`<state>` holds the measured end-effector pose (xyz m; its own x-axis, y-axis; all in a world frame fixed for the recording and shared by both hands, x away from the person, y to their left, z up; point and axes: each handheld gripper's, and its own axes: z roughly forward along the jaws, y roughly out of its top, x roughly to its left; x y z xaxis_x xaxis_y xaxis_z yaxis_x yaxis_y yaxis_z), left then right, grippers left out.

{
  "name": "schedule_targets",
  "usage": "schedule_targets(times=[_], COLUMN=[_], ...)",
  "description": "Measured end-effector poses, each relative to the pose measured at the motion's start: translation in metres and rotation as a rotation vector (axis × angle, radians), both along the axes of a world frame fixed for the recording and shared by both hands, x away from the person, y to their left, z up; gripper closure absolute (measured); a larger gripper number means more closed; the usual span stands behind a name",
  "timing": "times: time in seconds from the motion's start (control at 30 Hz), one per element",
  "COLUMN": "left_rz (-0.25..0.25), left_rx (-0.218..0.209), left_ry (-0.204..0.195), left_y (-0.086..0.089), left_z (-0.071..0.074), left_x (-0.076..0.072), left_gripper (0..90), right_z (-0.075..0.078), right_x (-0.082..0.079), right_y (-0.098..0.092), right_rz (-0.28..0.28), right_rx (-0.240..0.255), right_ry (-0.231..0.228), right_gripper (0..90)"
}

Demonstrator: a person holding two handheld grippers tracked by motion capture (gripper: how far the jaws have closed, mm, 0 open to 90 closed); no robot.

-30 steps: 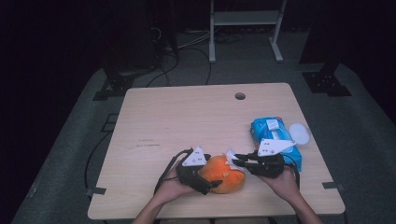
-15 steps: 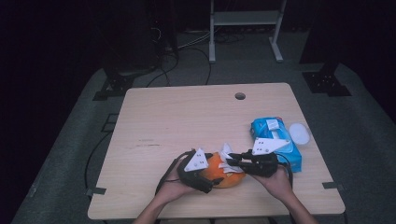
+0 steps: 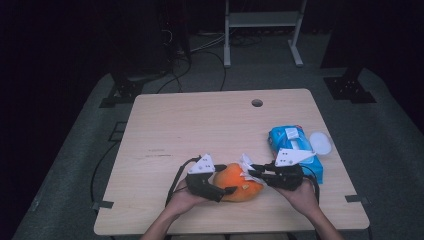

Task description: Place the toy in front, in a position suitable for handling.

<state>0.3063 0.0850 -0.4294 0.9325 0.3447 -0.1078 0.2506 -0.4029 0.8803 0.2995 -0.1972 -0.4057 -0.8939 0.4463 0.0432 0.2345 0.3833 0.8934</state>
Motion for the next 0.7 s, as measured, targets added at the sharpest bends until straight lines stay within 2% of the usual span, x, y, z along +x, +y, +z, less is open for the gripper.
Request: schedule_targets(times=[0.13,0.17,0.23,0.3,0.37,0.47,0.57,0.67,0.7], left_rz=[0.022,0.028,0.047,0.039,0.034,0.033,0.027,0.016,0.005], left_rx=[0.008,0.008,-0.003,-0.005,-0.008,-0.003,-0.005,0.004,0.017], left_ry=[-0.014,-0.016,0.001,0.000,-0.008,-0.016,-0.018,-0.034,-0.055], left_y=[-0.002,-0.002,0.000,0.002,0.002,0.001,0.000,-0.003,-0.007], left_z=[-0.001,-0.001,-0.001,-0.002,-0.002,-0.002,-0.003,-0.002,-0.002], left_x=[-0.002,-0.002,0.000,0.001,0.000,-0.001,-0.001,-0.003,-0.007], left_gripper=[21.5,22.1,22.1,22.7,23.4,24.0,24.0,24.0,24.0], right_z=[0.003,0.007,0.008,0.007,0.004,0.000,0.001,0.003,0.007], right_x=[-0.002,-0.006,-0.010,-0.013,-0.007,0.000,0.002,0.001,-0.001], right_y=[0.000,0.004,0.010,0.014,0.010,-0.002,-0.007,-0.006,0.002], right_rz=[-0.009,0.015,0.051,0.054,0.047,0.006,-0.023,-0.017,0.010], right_rx=[-0.004,0.009,0.024,-0.015,0.006,0.007,0.001,0.021,0.030], right_ry=[-0.006,-0.025,-0.030,-0.054,-0.014,0.007,0.005,0.002,-0.012], right_gripper=[77.6,77.6,77.6,77.6,77.6,77.6,77.6,77.6,77.6])
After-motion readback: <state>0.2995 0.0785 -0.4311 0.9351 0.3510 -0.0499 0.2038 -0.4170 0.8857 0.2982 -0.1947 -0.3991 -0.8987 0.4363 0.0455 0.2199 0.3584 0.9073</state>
